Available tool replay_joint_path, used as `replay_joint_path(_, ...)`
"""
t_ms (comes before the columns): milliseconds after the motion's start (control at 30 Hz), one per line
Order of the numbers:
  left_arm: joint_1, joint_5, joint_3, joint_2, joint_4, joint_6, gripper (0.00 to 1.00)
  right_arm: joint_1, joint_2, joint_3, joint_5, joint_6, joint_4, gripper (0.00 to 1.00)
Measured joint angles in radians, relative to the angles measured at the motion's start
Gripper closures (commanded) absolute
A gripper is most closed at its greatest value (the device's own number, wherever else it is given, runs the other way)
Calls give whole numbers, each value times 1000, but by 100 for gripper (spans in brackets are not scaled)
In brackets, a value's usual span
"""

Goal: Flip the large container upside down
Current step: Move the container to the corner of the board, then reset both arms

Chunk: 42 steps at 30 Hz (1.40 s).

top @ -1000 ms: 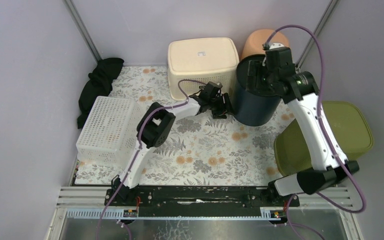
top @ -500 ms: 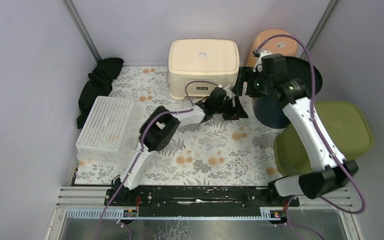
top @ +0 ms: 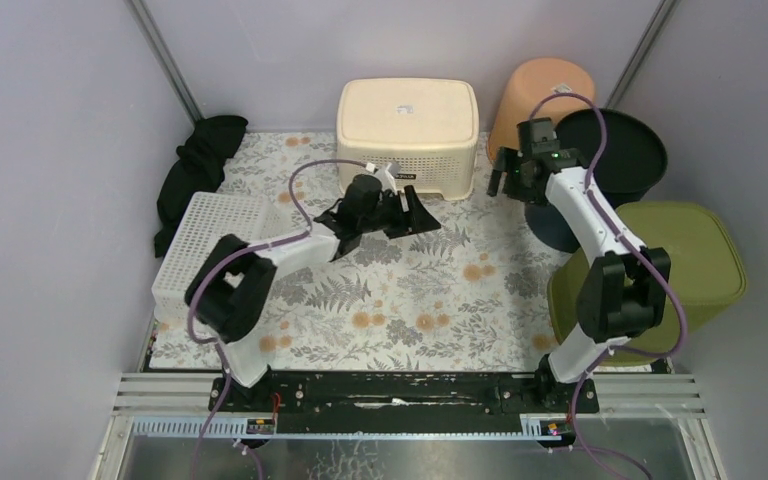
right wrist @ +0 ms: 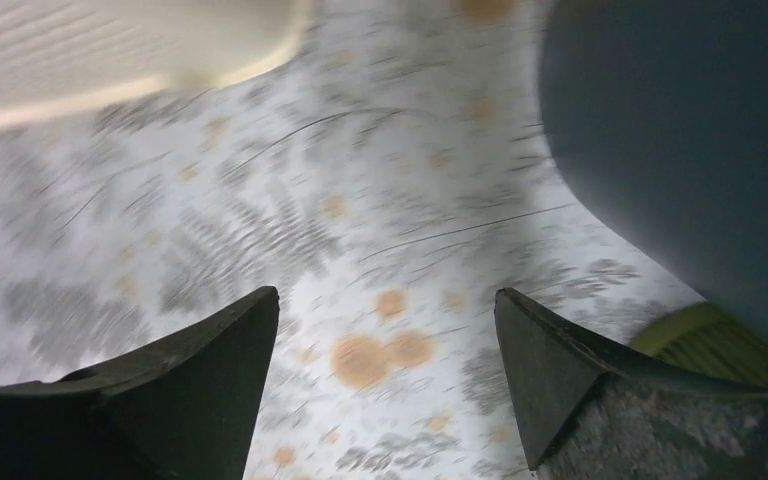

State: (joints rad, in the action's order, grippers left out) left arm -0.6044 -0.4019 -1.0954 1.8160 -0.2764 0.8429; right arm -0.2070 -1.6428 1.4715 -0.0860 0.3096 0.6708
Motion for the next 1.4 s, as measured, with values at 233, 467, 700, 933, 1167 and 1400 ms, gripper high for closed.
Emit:
replay_joint_path(233, 80, 69, 101, -198, 74, -81, 0, 198, -105, -10, -103, 27, -14, 13)
replay_joint_path(467, 189, 287, 191, -322, 193, -188, 0, 100, 121, -313, -26, -11, -281, 1)
replay_joint_path(700, 220, 654, 322, -484, 192, -327, 0, 85, 283, -678, -10, -117, -622, 1)
replay_joint_path(933, 332, 761, 604, -514, -97, -557, 0, 85, 343, -931, -96, -185, -962, 1)
replay_joint_path(1167, 385, 771, 735, -492, -401, -727, 0, 85, 337, -1055, -166, -219, -1253, 1)
replay_joint_path(1400, 462, 731, 780, -421, -560, -749, 0, 92, 334, -1101, -252, -260, -1374, 1)
